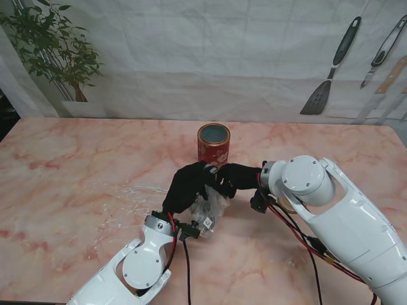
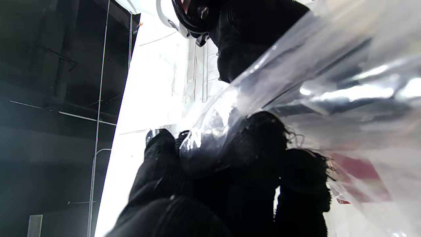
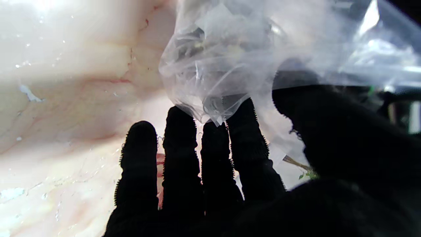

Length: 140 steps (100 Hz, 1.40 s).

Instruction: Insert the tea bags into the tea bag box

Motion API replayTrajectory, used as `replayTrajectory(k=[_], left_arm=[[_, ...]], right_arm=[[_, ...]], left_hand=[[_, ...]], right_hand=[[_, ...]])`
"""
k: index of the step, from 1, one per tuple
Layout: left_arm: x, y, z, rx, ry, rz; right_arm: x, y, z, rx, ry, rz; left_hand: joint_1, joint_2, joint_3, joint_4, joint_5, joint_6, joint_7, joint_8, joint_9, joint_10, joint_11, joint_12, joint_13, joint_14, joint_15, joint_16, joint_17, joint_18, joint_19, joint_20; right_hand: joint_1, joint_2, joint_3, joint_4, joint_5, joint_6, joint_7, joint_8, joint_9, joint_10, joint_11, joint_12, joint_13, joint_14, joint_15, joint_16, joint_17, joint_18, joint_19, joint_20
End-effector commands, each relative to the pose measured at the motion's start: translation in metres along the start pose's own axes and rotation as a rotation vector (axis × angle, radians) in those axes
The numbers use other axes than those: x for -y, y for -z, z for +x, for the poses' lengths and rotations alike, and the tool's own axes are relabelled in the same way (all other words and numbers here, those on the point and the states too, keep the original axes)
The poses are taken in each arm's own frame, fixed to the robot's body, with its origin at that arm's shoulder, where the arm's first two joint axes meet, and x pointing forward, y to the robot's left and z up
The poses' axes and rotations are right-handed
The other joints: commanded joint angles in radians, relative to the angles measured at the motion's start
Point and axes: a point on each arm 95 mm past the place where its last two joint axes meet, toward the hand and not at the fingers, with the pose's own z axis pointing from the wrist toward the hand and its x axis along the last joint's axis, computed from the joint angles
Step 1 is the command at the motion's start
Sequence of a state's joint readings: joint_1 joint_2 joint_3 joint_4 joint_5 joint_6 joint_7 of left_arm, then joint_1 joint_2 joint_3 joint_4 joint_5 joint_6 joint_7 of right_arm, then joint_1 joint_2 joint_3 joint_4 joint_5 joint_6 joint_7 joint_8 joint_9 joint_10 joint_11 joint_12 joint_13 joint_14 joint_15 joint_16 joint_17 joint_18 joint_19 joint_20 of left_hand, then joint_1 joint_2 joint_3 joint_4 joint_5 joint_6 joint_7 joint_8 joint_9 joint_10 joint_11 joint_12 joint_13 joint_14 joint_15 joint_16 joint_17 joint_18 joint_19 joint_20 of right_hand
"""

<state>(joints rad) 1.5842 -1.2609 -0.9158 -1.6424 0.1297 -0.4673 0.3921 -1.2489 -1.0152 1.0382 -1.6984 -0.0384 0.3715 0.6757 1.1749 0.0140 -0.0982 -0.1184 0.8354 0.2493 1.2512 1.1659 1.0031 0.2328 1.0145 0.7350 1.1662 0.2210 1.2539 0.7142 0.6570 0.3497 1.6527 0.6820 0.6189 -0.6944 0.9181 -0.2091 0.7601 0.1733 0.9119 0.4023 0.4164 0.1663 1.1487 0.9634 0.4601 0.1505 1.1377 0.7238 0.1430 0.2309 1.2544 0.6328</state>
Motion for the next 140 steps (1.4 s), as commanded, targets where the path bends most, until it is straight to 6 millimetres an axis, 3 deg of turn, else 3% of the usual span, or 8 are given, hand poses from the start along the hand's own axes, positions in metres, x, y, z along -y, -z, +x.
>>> replayTrajectory(k=[1, 6, 19, 34, 51, 67, 80, 140], left_arm=[[0.0, -0.005, 0.003, -0.012, 0.005, -0.005], [0.0, -0.005, 0.003, -0.017, 0.003, -0.004], [0.002, -0.006, 0.004, -0.026, -0.003, 0.001], [0.003, -0.007, 0.005, -0.029, -0.004, 0.008], [0.003, -0.006, 0.006, -0.03, -0.001, 0.005], [0.004, -0.005, 0.004, -0.021, -0.005, 0.006], [0.005, -0.005, 0.001, -0.005, -0.019, 0.006], [0.011, -0.005, -0.005, 0.016, -0.078, 0.023]], right_arm=[[0.004, 0.0, -0.001, 0.008, 0.031, 0.041], [0.004, -0.001, -0.001, 0.018, 0.054, 0.065], [0.006, -0.004, -0.004, 0.04, 0.105, 0.106], [0.01, -0.007, -0.007, 0.054, 0.113, 0.098], [0.013, -0.01, -0.009, 0.054, 0.08, 0.054], [0.009, -0.007, -0.009, 0.027, 0.026, 0.038], [0.007, -0.001, -0.006, 0.006, -0.013, 0.004], [-0.013, 0.028, 0.014, -0.054, -0.052, -0.197]], left_hand=[[0.071, 0.097, 0.045, 0.045, -0.003, -0.041, 0.055, 0.012, -0.008, -0.063, 0.0, -0.015, -0.005, 0.006, -0.06, -0.019, -0.001, -0.052, 0.006, 0.008], [0.071, 0.096, 0.045, 0.045, -0.003, -0.041, 0.055, 0.012, -0.008, -0.063, -0.001, -0.015, -0.005, 0.006, -0.06, -0.019, -0.001, -0.052, 0.006, 0.007], [0.071, 0.097, 0.046, 0.045, -0.003, -0.041, 0.055, 0.012, -0.008, -0.064, -0.001, -0.016, -0.004, 0.007, -0.061, -0.021, -0.001, -0.052, 0.006, 0.007], [0.071, 0.098, 0.046, 0.045, -0.001, -0.041, 0.055, 0.012, -0.007, -0.066, -0.003, -0.017, -0.004, 0.007, -0.061, -0.023, -0.001, -0.052, 0.006, 0.007], [0.071, 0.097, 0.045, 0.044, -0.002, -0.041, 0.055, 0.012, -0.007, -0.064, -0.003, -0.018, -0.004, 0.007, -0.06, -0.024, -0.001, -0.052, 0.006, 0.008], [0.072, 0.098, 0.045, 0.044, -0.002, -0.042, 0.055, 0.012, -0.005, -0.063, -0.003, -0.018, -0.004, 0.008, -0.058, -0.025, -0.001, -0.052, 0.006, 0.008], [0.072, 0.097, 0.045, 0.044, 0.0, -0.038, 0.054, 0.012, -0.006, -0.062, -0.002, -0.018, -0.005, 0.012, -0.055, -0.025, -0.001, -0.052, 0.006, 0.008], [0.072, 0.094, 0.045, 0.044, 0.001, -0.039, 0.055, 0.012, -0.004, -0.059, -0.002, -0.018, -0.004, 0.016, -0.051, -0.026, -0.001, -0.051, 0.005, 0.008]], right_hand=[[-0.048, -0.022, 0.033, 0.052, 0.033, 0.007, -0.07, 0.072, -0.034, 0.01, -0.003, 0.0, -0.025, -0.001, 0.001, -0.004, -0.013, 0.023, -0.008, -0.003], [-0.066, -0.023, 0.04, 0.08, 0.023, 0.011, -0.1, 0.103, -0.049, 0.01, -0.006, 0.001, -0.035, -0.004, -0.003, -0.004, -0.018, 0.018, -0.011, -0.003], [-0.033, -0.026, 0.04, 0.061, 0.01, 0.004, -0.112, 0.114, -0.057, 0.003, -0.005, 0.004, -0.035, -0.014, -0.004, -0.003, -0.014, 0.009, -0.012, -0.003], [0.108, -0.005, -0.022, -0.041, -0.008, -0.008, 0.064, -0.041, -0.004, -0.004, 0.007, 0.004, 0.005, -0.008, 0.013, 0.002, 0.01, 0.019, 0.0, 0.0], [0.214, 0.133, -0.088, -0.019, 0.05, -0.013, 0.163, -0.109, 0.06, -0.016, 0.029, 0.006, 0.042, 0.001, 0.029, 0.003, 0.023, 0.026, 0.015, 0.002], [0.263, 0.312, -0.175, 0.029, -0.079, 0.007, 0.214, 0.069, -0.076, -0.007, 0.042, 0.019, -0.08, -0.014, -0.013, 0.012, -0.074, -0.012, -0.017, -0.009], [0.289, 0.375, -0.195, 0.042, -0.123, 0.012, 0.232, 0.171, -0.146, -0.001, 0.033, 0.018, -0.153, -0.014, -0.038, 0.013, -0.121, -0.025, -0.045, -0.008], [0.304, 0.41, -0.191, 0.054, -0.14, 0.046, 0.224, 0.268, -0.187, 0.022, 0.002, 0.008, -0.209, 0.0, -0.059, -0.015, -0.15, -0.02, -0.071, 0.006]])
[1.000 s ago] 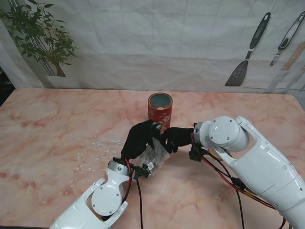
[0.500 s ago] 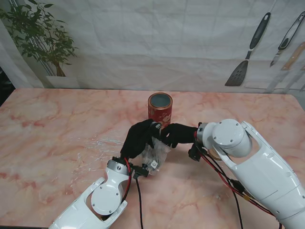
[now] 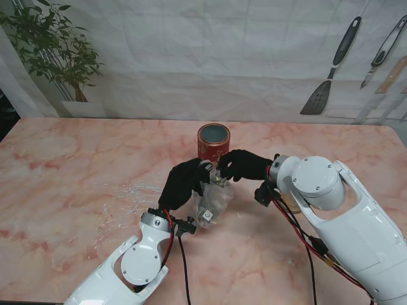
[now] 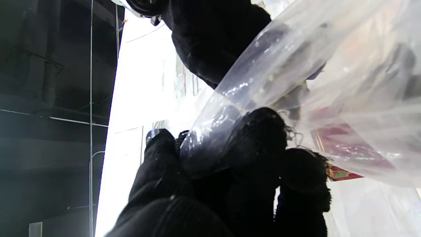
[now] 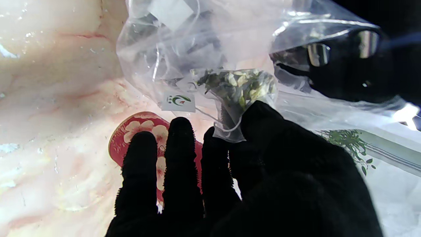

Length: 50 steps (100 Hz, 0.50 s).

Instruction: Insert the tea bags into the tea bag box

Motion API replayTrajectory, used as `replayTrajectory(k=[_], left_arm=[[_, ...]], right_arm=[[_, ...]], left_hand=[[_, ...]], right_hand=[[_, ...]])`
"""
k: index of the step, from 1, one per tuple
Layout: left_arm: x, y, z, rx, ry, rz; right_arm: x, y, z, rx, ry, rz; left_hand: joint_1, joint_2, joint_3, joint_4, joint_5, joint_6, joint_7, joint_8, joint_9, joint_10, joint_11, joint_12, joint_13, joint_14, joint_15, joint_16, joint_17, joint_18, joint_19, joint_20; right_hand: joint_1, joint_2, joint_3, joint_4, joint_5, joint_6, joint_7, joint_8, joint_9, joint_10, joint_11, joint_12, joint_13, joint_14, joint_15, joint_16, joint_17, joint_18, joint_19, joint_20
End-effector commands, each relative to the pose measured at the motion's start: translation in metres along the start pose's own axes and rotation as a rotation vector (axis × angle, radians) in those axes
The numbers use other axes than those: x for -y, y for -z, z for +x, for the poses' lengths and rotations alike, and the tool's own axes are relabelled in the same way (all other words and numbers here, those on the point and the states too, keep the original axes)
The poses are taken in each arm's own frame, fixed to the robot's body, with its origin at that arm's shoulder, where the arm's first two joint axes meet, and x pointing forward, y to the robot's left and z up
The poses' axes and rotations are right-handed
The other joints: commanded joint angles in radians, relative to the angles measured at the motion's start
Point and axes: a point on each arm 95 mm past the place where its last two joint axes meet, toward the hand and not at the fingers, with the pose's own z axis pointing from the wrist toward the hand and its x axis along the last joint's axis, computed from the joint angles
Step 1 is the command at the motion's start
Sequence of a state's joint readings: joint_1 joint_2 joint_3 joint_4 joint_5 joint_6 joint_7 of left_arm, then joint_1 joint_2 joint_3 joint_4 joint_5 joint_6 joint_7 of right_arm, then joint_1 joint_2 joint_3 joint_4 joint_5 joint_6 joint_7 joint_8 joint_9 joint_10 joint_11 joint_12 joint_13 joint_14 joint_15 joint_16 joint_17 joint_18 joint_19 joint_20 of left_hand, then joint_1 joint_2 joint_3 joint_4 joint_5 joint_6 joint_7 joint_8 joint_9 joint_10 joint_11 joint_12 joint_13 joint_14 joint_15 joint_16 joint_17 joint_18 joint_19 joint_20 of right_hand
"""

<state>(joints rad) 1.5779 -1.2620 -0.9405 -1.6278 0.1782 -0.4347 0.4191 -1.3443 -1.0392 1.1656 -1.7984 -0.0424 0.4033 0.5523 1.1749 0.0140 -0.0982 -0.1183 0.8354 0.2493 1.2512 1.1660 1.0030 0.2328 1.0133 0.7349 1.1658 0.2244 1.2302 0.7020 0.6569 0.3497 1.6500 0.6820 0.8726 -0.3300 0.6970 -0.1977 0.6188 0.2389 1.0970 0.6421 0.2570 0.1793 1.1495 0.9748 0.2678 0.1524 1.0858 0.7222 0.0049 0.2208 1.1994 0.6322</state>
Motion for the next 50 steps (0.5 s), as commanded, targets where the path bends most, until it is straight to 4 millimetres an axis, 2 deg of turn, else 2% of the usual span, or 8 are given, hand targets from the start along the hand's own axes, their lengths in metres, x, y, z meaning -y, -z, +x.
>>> replayTrajectory(k=[1, 50], left_arm=[[0.0, -0.003, 0.001, -0.003, -0.007, -0.003], [0.001, -0.002, 0.0, 0.002, -0.012, 0.0]], right_arm=[[0.0, 0.003, 0.005, -0.013, 0.002, -0.009], [-0.025, 0.01, 0.018, -0.032, -0.047, -0.18]], left_hand=[[0.072, 0.094, 0.045, 0.044, 0.001, -0.039, 0.055, 0.012, -0.003, -0.059, 0.0, -0.018, -0.004, 0.013, -0.027, -0.014, -0.001, -0.051, 0.008, 0.008], [0.072, 0.094, 0.045, 0.044, 0.002, -0.037, 0.054, 0.012, -0.003, -0.059, 0.0, -0.018, -0.003, 0.013, -0.026, -0.015, -0.001, -0.05, 0.007, 0.007]], right_hand=[[0.05, 0.045, 0.031, 0.043, 0.002, -0.019, 0.039, 0.029, -0.027, 0.009, 0.002, -0.003, -0.016, -0.002, -0.007, -0.014, -0.012, -0.009, -0.016, 0.007], [0.026, 0.01, 0.074, 0.046, 0.031, 0.001, 0.031, 0.028, 0.015, 0.019, 0.003, 0.005, 0.015, 0.012, 0.009, -0.012, 0.002, 0.007, -0.001, 0.023]])
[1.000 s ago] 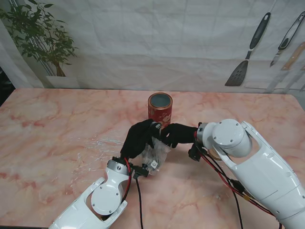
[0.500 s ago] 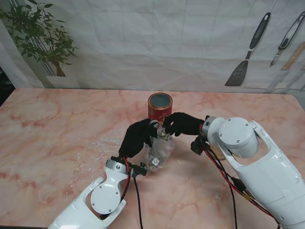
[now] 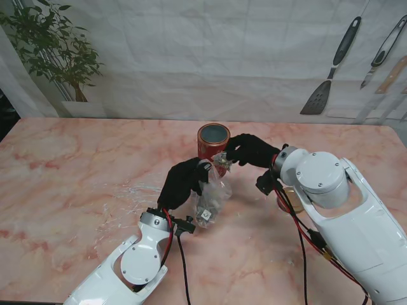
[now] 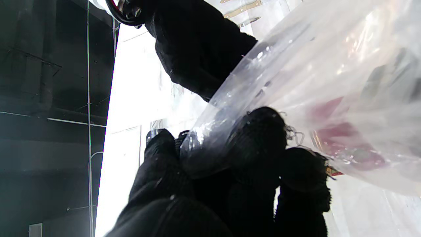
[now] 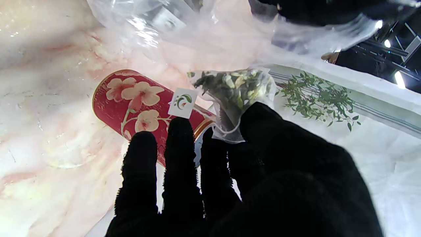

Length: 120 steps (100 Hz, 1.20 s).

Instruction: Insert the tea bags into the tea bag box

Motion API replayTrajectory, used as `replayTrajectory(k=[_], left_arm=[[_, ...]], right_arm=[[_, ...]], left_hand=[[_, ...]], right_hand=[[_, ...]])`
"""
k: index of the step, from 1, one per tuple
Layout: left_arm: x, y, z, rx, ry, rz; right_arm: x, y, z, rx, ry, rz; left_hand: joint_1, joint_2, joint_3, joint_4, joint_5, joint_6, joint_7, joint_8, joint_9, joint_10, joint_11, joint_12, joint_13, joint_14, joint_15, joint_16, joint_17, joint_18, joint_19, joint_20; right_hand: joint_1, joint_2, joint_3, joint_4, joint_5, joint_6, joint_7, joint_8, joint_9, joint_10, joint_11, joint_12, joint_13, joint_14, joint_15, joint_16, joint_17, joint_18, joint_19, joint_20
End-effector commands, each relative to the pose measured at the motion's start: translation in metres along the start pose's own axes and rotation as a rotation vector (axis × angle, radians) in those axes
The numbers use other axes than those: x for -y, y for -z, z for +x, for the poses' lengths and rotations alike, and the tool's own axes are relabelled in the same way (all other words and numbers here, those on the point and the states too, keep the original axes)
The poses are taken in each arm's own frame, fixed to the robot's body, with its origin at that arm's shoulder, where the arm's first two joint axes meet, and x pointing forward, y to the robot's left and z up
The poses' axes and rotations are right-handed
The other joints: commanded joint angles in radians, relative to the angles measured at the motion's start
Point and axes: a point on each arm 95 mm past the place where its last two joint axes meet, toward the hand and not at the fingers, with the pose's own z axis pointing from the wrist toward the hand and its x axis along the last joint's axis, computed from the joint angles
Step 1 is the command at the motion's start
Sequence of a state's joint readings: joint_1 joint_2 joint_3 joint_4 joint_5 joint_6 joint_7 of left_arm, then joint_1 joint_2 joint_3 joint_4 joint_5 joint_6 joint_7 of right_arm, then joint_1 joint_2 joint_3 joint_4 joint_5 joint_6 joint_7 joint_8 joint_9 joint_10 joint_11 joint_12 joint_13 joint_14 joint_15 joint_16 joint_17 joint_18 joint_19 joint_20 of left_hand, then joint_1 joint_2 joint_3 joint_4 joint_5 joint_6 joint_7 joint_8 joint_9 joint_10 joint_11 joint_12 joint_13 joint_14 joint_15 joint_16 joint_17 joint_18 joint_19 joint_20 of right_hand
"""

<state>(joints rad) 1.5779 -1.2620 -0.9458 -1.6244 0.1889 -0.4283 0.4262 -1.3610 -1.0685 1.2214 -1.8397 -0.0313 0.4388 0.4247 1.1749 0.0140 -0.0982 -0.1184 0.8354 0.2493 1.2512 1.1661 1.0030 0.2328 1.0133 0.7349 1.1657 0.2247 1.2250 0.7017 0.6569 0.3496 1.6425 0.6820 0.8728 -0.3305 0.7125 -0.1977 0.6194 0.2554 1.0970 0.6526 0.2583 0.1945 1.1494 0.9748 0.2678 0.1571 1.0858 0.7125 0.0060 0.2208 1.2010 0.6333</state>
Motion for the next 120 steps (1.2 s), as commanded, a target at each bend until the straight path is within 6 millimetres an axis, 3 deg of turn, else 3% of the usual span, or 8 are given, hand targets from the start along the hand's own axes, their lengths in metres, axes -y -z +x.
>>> replayTrajectory(k=[1, 77, 120], left_arm=[[-0.001, -0.002, 0.002, -0.003, 0.003, -0.007], [0.002, 0.003, 0.0, 0.021, -0.017, 0.014], [0.004, 0.006, 0.0, 0.035, -0.031, 0.021]], right_arm=[[-0.005, -0.001, 0.006, -0.006, -0.002, -0.017], [-0.038, -0.037, -0.001, 0.041, -0.087, -0.156], [-0.046, -0.06, 0.012, 0.032, -0.106, -0.212]], left_hand=[[0.072, 0.095, 0.046, 0.044, 0.002, -0.038, 0.054, 0.012, -0.003, -0.059, 0.0, -0.018, -0.003, 0.012, -0.021, -0.015, -0.001, -0.05, 0.014, 0.007], [0.073, 0.092, 0.045, 0.044, 0.005, -0.036, 0.054, 0.013, -0.001, -0.057, 0.001, -0.018, -0.003, 0.014, -0.019, -0.015, -0.002, -0.043, 0.012, 0.007], [0.073, 0.093, 0.045, 0.044, 0.006, -0.036, 0.054, 0.013, -0.001, -0.057, 0.001, -0.018, -0.002, 0.014, -0.018, -0.015, -0.001, -0.04, 0.011, 0.008]], right_hand=[[0.025, 0.01, 0.059, 0.046, 0.031, -0.015, 0.031, 0.017, 0.015, 0.004, 0.004, 0.005, 0.016, 0.008, 0.009, -0.002, 0.002, 0.008, -0.002, 0.023], [0.014, -0.022, 0.086, 0.036, 0.067, -0.016, 0.013, -0.009, 0.051, 0.004, -0.006, 0.013, 0.039, 0.012, 0.016, 0.002, 0.013, 0.009, 0.002, 0.036], [0.011, -0.028, 0.091, 0.035, 0.075, -0.013, 0.009, -0.013, 0.06, 0.004, -0.009, 0.015, 0.044, 0.014, 0.018, 0.005, 0.015, 0.009, 0.0, 0.043]])
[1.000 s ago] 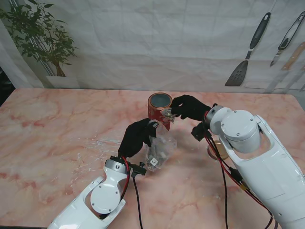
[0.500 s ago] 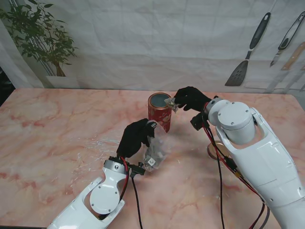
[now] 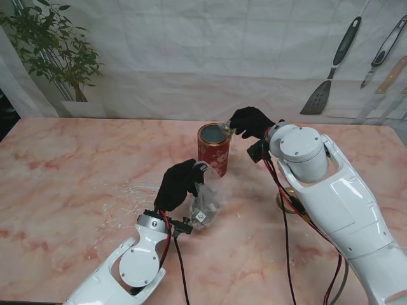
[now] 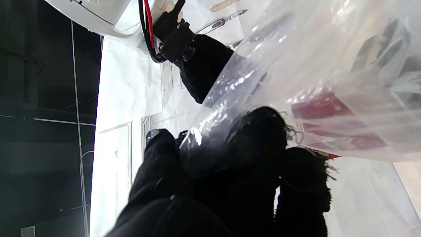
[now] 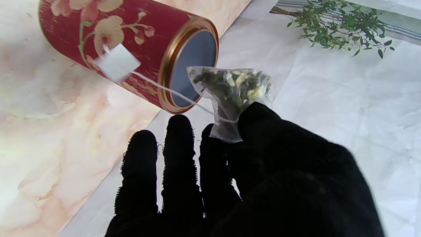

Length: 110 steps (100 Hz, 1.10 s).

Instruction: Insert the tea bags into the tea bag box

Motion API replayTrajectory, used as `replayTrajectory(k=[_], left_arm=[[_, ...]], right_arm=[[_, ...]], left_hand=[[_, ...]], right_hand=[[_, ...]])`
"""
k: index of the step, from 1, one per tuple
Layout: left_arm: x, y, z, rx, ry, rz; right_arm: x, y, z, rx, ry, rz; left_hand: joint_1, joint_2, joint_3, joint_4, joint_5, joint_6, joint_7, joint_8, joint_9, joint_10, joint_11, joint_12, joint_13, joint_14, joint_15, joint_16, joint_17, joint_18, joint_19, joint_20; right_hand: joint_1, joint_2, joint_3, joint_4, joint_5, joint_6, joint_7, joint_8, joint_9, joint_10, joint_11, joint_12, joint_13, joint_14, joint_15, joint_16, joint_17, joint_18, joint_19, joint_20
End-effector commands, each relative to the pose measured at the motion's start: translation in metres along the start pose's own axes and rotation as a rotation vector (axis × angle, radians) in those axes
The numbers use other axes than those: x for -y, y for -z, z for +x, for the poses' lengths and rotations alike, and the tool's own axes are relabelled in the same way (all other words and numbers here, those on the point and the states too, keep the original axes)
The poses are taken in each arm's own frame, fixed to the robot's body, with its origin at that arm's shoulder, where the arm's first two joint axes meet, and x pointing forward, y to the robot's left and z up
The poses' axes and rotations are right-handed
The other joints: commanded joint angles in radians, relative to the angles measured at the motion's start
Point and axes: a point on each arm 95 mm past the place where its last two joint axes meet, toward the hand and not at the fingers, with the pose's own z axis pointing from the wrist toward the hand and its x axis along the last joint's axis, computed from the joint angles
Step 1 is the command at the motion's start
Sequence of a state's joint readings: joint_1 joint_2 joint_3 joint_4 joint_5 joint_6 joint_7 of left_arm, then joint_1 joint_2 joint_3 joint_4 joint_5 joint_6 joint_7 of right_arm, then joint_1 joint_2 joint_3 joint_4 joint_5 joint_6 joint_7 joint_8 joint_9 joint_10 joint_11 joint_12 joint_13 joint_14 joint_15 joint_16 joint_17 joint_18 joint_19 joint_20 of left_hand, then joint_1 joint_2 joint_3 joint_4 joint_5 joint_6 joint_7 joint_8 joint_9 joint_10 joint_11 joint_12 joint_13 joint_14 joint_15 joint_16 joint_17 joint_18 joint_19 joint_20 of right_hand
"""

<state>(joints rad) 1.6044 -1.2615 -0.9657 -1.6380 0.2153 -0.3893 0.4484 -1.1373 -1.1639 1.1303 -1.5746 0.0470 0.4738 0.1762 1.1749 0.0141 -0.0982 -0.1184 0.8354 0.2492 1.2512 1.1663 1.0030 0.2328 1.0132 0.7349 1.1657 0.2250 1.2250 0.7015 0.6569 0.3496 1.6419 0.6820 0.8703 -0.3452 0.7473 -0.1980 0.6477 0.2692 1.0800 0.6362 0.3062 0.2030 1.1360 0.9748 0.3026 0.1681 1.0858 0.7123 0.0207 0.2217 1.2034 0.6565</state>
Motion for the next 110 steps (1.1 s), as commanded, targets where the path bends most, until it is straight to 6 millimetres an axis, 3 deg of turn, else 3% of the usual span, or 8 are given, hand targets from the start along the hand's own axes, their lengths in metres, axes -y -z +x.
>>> replayTrajectory(k=[1, 75, 110], left_arm=[[-0.001, -0.001, 0.003, -0.002, 0.005, -0.006], [0.005, -0.001, 0.001, 0.002, 0.001, 0.005], [0.008, 0.0, 0.0, 0.008, 0.002, 0.014]], right_arm=[[0.002, -0.003, 0.01, -0.018, -0.006, 0.005], [-0.001, -0.017, 0.056, -0.04, 0.023, -0.067], [0.005, -0.036, 0.056, -0.013, 0.006, -0.051]], left_hand=[[0.073, 0.093, 0.045, 0.044, 0.006, -0.036, 0.054, 0.013, -0.001, -0.057, 0.001, -0.018, -0.002, 0.013, -0.018, -0.015, -0.001, -0.04, 0.011, 0.008], [0.073, 0.093, 0.046, 0.044, 0.005, -0.036, 0.053, 0.013, -0.002, -0.058, 0.001, -0.018, -0.002, 0.014, -0.017, -0.015, -0.003, -0.04, 0.011, 0.009], [0.073, 0.093, 0.045, 0.044, 0.005, -0.037, 0.054, 0.014, -0.002, -0.057, 0.001, -0.018, -0.003, 0.015, -0.017, -0.015, -0.002, -0.041, 0.011, 0.01]], right_hand=[[0.013, -0.013, 0.056, 0.035, 0.046, -0.027, 0.026, 0.004, 0.012, -0.004, 0.004, 0.015, 0.009, 0.003, 0.018, 0.005, 0.001, 0.008, -0.002, 0.02], [0.013, -0.022, 0.059, 0.033, 0.056, -0.029, 0.02, 0.004, 0.02, -0.003, -0.002, 0.019, 0.017, 0.005, 0.021, 0.008, 0.006, 0.012, -0.002, 0.028], [0.016, -0.023, 0.058, 0.033, 0.058, -0.03, 0.014, 0.004, 0.021, -0.003, -0.003, 0.02, 0.017, 0.004, 0.02, 0.008, 0.007, 0.01, -0.003, 0.03]])
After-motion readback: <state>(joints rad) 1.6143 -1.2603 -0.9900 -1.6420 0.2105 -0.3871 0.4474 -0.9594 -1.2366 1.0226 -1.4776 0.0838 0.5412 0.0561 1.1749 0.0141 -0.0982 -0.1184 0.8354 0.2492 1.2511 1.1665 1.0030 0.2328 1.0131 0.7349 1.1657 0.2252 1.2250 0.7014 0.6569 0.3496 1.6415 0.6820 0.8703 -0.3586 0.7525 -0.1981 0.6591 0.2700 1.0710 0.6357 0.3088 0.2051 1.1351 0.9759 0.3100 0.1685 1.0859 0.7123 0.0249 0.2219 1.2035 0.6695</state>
